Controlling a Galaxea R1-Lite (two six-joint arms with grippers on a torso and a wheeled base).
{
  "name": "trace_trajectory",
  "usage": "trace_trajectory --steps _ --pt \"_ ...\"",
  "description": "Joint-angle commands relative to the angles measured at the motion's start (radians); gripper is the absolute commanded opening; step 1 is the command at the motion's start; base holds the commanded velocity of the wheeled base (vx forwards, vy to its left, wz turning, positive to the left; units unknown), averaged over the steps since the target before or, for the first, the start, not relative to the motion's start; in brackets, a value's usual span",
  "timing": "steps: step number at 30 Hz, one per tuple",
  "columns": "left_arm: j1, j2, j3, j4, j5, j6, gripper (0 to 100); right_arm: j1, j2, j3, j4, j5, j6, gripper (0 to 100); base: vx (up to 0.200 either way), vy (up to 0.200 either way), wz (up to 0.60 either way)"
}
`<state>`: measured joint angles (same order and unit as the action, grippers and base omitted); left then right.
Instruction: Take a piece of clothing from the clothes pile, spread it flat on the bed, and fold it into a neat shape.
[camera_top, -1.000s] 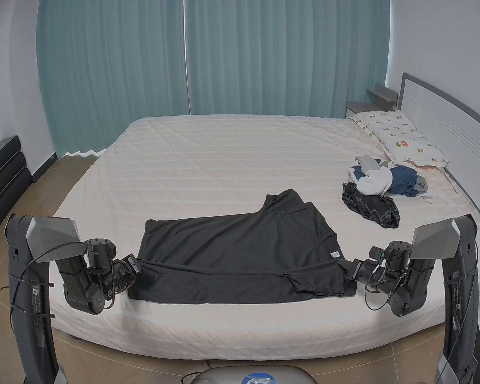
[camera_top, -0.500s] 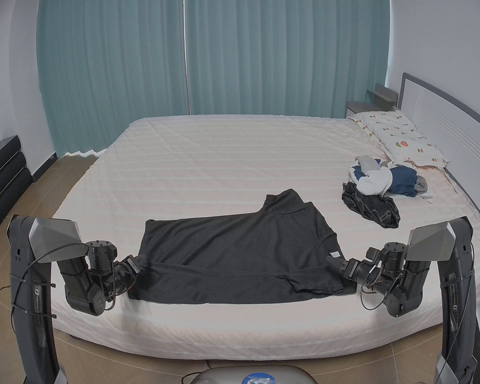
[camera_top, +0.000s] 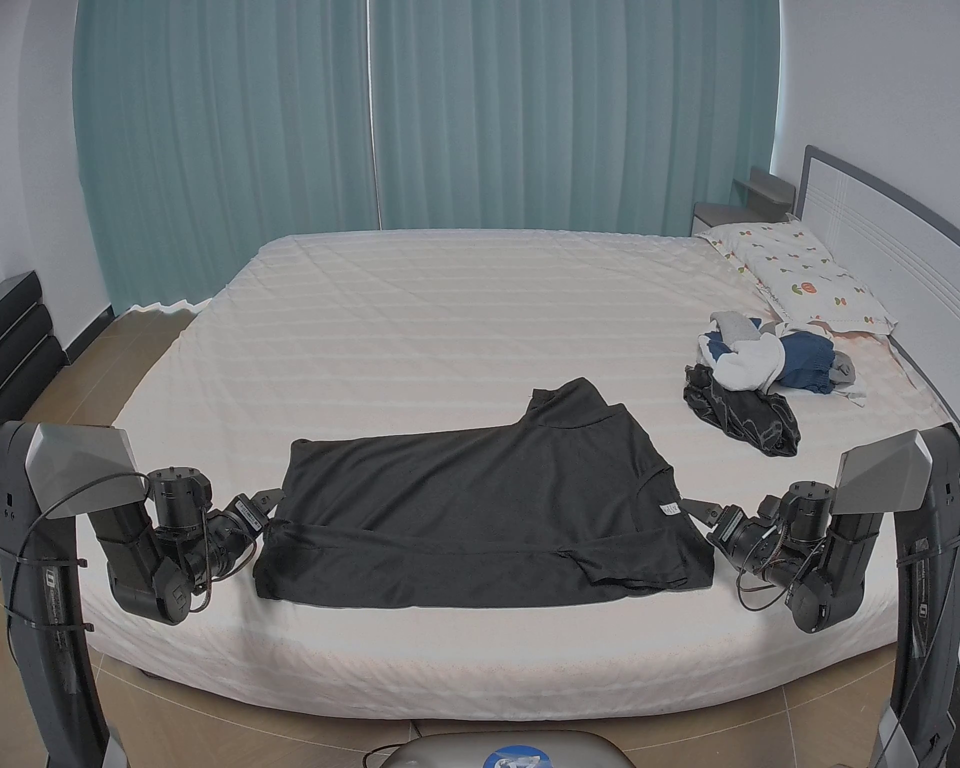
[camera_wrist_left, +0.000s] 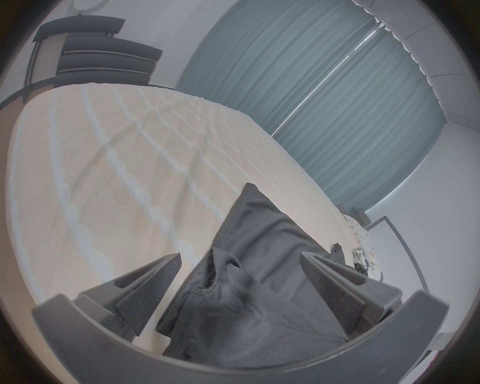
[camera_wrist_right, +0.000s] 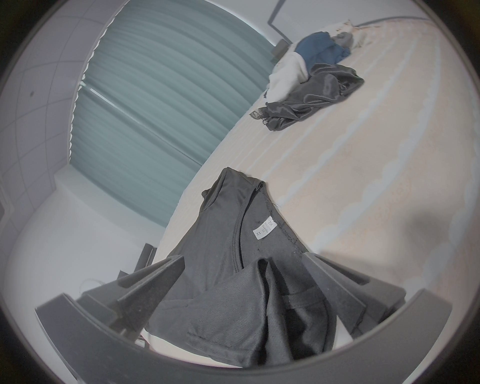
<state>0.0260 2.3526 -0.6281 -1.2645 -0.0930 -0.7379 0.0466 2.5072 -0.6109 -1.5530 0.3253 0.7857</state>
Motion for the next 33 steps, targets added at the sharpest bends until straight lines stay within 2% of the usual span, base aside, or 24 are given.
trace_trajectory --steps 1,3,8,16,17,26,28,33 --pt "0.005 -0.026 0.007 0.004 -0.025 -0.002 100 -0.004 -0.013 0.017 -0.015 0.0 0.021 100 0.0 0.0 0.0" --pt "0.003 -0.007 -0.01 0.03 -0.054 0.0 100 -0.002 -0.002 0.022 -0.015 0.0 0.023 100 0.0 0.0 0.0" --pt "0.002 0.004 -0.056 0.106 -0.063 0.0 100 0.004 0.013 0.023 -0.015 0.0 0.023 100 0.0 0.0 0.0" --pt "0.002 0.053 -0.122 0.123 -0.062 0.008 100 0.009 0.027 0.023 -0.015 -0.005 0.017 100 0.0 0.0 0.0" --pt "0.002 0.06 -0.127 0.126 -0.062 0.009 0 0.01 0.027 0.023 -0.015 -0.005 0.017 100 0.0 0.0 0.0" --pt "0.008 0.065 -0.128 0.12 -0.033 0.005 0 0.01 0.021 0.025 -0.016 -0.009 -0.003 100 0.0 0.0 0.0" --pt "0.012 0.063 -0.124 0.119 0.004 -0.006 0 0.007 0.008 0.019 -0.015 -0.034 -0.054 100 0.0 0.0 0.0" --pt "0.011 0.065 -0.117 0.116 0.01 -0.032 0 0.026 -0.033 0.016 -0.013 -0.061 -0.129 100 0.0 0.0 0.0"
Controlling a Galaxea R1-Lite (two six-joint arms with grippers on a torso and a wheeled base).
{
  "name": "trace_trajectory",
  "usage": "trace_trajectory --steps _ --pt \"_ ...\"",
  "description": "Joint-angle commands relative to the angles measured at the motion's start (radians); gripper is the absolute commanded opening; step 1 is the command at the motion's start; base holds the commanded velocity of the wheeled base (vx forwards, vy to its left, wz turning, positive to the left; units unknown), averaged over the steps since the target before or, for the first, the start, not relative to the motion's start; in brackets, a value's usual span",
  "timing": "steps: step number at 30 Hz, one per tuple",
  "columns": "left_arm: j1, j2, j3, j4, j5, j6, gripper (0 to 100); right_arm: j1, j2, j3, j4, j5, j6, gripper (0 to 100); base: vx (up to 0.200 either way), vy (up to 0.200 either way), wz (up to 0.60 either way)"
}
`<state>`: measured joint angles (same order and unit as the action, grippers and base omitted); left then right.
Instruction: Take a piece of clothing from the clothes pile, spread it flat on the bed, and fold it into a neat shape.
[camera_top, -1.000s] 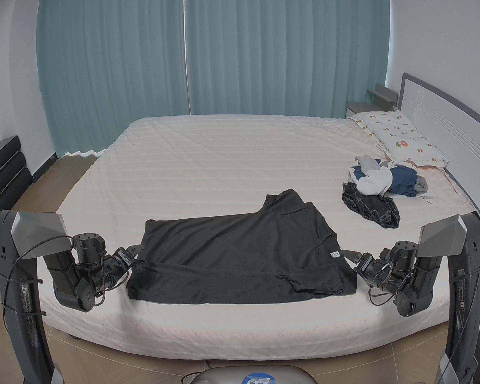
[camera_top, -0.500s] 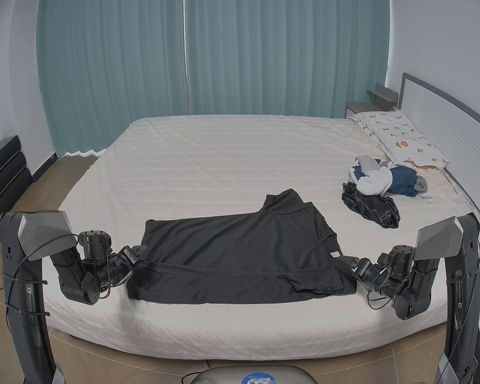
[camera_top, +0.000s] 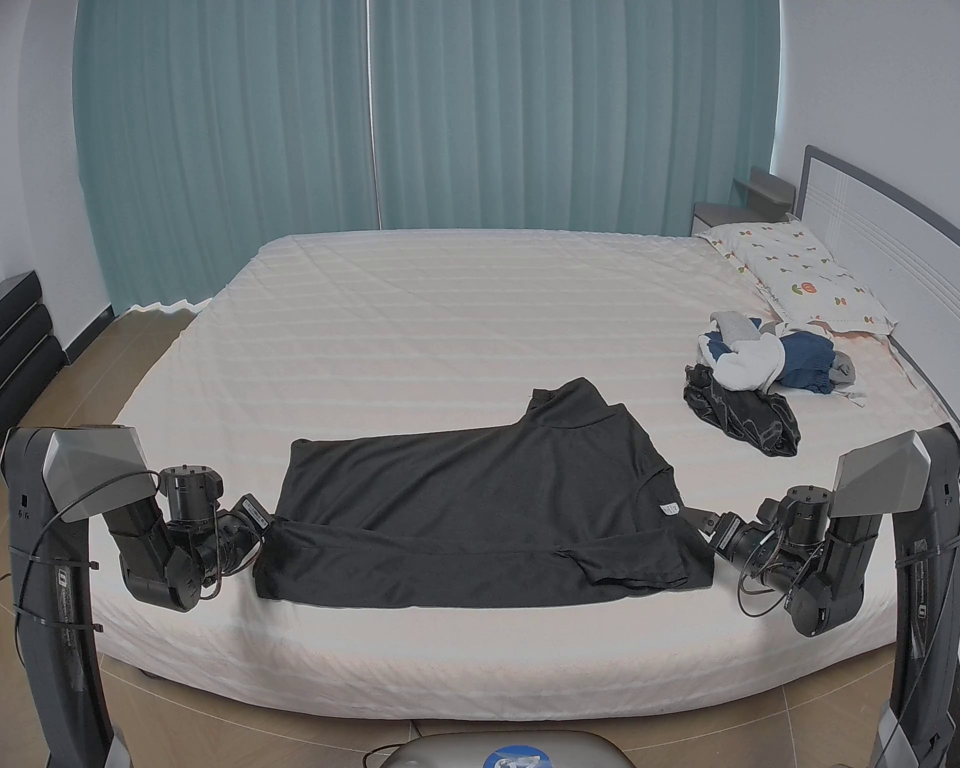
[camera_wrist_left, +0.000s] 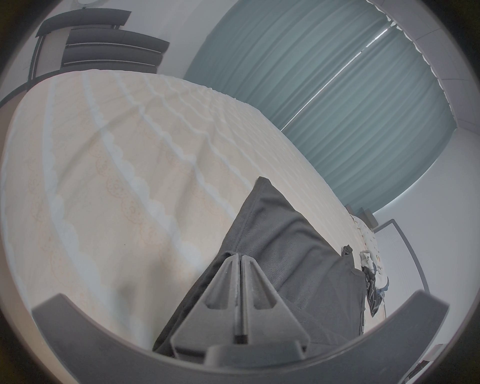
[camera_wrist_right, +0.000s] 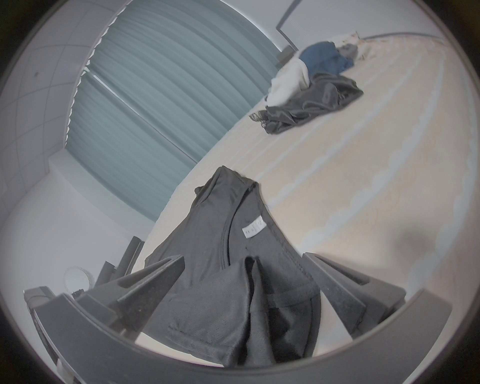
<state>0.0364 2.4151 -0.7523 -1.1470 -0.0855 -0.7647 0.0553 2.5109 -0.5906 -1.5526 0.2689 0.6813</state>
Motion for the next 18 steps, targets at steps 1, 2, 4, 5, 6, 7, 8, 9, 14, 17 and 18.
trace_trajectory --steps 1,2,4,5,6,7,8,9,14,17,18 --pt "0.0 0.002 0.007 -0.002 0.003 -0.005 0 0.017 -0.037 -0.005 -0.014 -0.005 -0.025 100 0.0 0.0 0.0" --pt "0.0 0.002 0.007 -0.003 0.003 -0.005 0 0.032 -0.04 -0.009 -0.012 -0.005 -0.045 100 0.0 0.0 0.0" --pt "0.0 0.002 0.007 -0.003 0.003 -0.005 0 0.041 -0.041 -0.015 0.006 -0.004 -0.1 100 0.0 0.0 0.0" --pt "0.0 0.002 0.007 -0.003 0.001 -0.005 0 0.043 -0.04 -0.018 0.012 -0.002 -0.108 100 0.0 0.0 0.0" --pt "0.0 0.002 0.008 -0.003 0.003 -0.005 0 0.052 -0.037 -0.038 0.048 -0.004 -0.134 100 0.0 0.0 0.0" --pt "0.0 0.002 0.008 -0.003 0.003 -0.007 0 0.057 -0.035 -0.052 0.075 -0.004 -0.144 100 0.0 0.0 0.0" --pt "0.0 0.002 0.008 -0.003 0.001 -0.005 0 0.06 -0.035 -0.071 0.115 -0.004 -0.154 100 0.0 0.0 0.0" --pt "0.0 0.001 0.01 -0.003 0.001 -0.005 0 0.06 -0.033 -0.077 0.127 -0.004 -0.155 100 0.0 0.0 0.0" --pt "0.0 0.001 0.01 -0.003 0.001 -0.007 0 0.055 -0.02 -0.222 0.284 0.001 -0.186 100 0.0 0.0 0.0" --pt "-0.001 0.001 0.01 -0.003 0.003 -0.007 0 0.057 -0.014 -0.25 0.356 0.006 -0.189 100 0.0 0.0 0.0" --pt "0.0 0.002 0.01 -0.002 0.003 -0.007 0 0.063 -0.003 -0.256 0.364 0.015 -0.19 100 0.0 0.0 0.0"
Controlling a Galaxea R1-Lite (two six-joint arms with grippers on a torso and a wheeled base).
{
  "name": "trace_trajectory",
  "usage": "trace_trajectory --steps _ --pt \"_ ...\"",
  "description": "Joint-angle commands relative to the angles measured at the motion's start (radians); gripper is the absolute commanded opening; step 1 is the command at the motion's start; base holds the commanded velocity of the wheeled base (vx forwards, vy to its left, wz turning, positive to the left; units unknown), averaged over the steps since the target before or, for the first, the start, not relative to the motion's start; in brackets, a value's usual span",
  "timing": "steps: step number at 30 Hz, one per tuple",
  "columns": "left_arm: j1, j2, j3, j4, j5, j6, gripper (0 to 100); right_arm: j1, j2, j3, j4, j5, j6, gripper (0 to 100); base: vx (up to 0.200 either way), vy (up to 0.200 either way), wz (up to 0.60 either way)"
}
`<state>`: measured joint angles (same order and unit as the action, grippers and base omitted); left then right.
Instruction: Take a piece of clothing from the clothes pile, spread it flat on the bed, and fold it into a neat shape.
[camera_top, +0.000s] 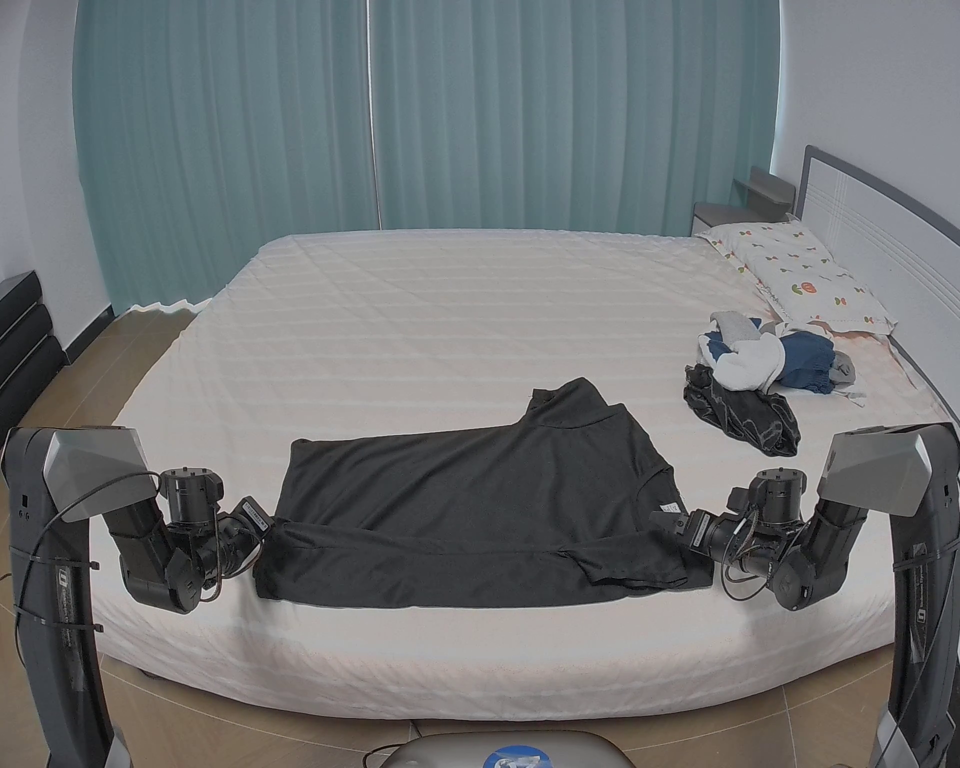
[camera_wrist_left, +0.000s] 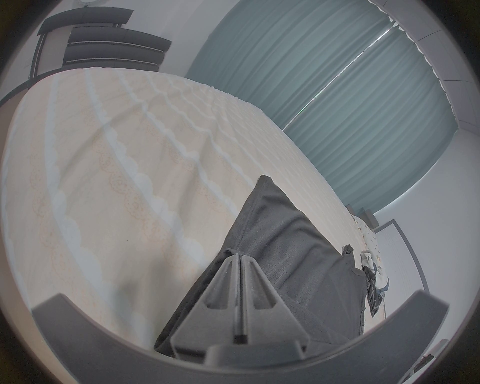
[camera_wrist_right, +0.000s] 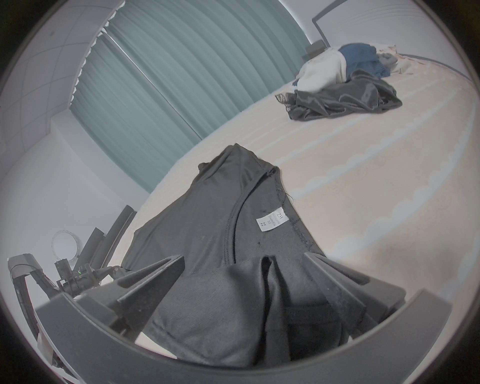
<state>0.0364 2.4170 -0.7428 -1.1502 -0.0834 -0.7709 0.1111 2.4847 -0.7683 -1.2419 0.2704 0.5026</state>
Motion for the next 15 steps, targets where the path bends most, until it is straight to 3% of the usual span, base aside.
trace_trajectory --steps 1,8,15 --pt "0.0 -0.001 0.0 0.001 0.001 0.001 0 0.009 0.031 -0.08 0.05 0.024 -0.012 100 0.0 0.0 0.0" --pt "-0.001 0.001 0.0 0.001 0.001 -0.001 0 0.004 0.028 -0.074 0.032 0.075 -0.01 100 0.0 0.0 0.0" --pt "0.0 0.001 0.0 0.0 0.001 0.001 0 0.006 0.057 -0.088 0.032 0.073 -0.012 100 0.0 0.0 0.0"
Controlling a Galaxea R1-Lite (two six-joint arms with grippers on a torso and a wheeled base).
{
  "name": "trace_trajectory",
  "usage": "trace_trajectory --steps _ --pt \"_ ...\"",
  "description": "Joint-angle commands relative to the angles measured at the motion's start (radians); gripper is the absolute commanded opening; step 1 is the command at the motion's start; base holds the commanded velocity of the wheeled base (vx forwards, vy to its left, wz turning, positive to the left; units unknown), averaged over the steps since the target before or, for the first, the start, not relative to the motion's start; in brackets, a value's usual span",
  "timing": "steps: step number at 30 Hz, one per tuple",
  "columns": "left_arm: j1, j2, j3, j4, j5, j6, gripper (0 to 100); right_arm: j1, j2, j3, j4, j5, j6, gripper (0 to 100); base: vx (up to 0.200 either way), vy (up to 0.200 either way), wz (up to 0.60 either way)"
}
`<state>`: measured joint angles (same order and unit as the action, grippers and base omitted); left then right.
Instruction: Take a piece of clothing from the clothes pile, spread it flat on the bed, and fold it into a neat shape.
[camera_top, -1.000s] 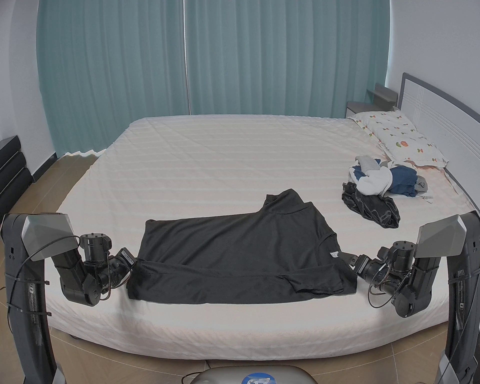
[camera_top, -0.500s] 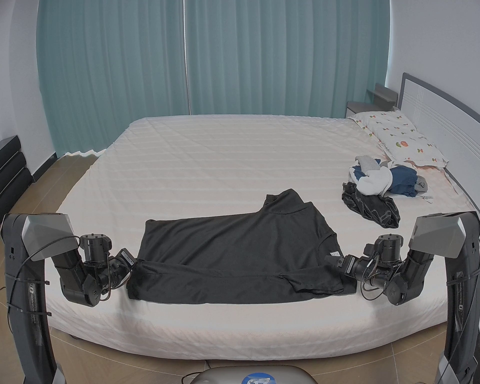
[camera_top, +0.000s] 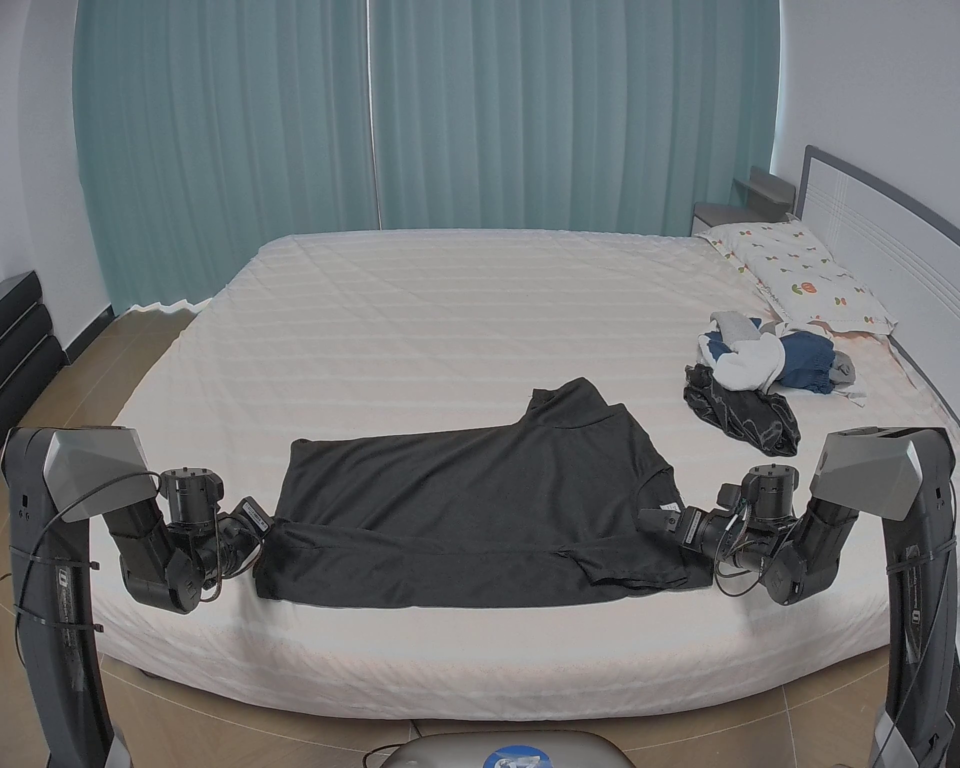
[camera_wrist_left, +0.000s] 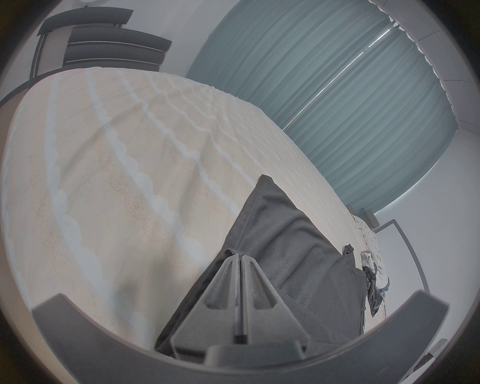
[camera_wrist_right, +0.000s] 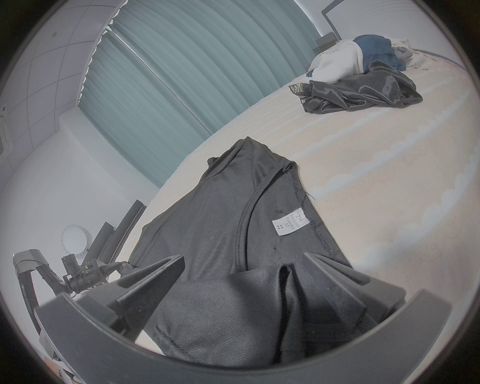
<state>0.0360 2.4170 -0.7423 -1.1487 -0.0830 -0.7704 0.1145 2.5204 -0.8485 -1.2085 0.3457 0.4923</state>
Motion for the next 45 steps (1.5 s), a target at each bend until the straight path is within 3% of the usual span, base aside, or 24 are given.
trace_trajectory --steps 1,8,9,45 --pt "-0.001 0.001 0.001 0.0 0.0 0.0 0 0.002 0.026 -0.015 -0.002 -0.002 -0.001 100 0.0 0.0 0.0" --pt "-0.001 0.001 0.001 -0.002 0.0 0.0 0 0.001 0.035 -0.029 -0.002 -0.002 -0.001 100 0.0 0.0 0.0" --pt "-0.001 0.001 0.001 0.0 0.0 0.0 0 0.001 0.035 -0.032 0.0 -0.002 -0.001 0 0.0 0.0 0.0" --pt "-0.001 0.001 0.001 -0.002 0.0 0.005 0 -0.045 0.021 -0.061 -0.06 -0.01 0.026 0 0.0 0.0 0.0"
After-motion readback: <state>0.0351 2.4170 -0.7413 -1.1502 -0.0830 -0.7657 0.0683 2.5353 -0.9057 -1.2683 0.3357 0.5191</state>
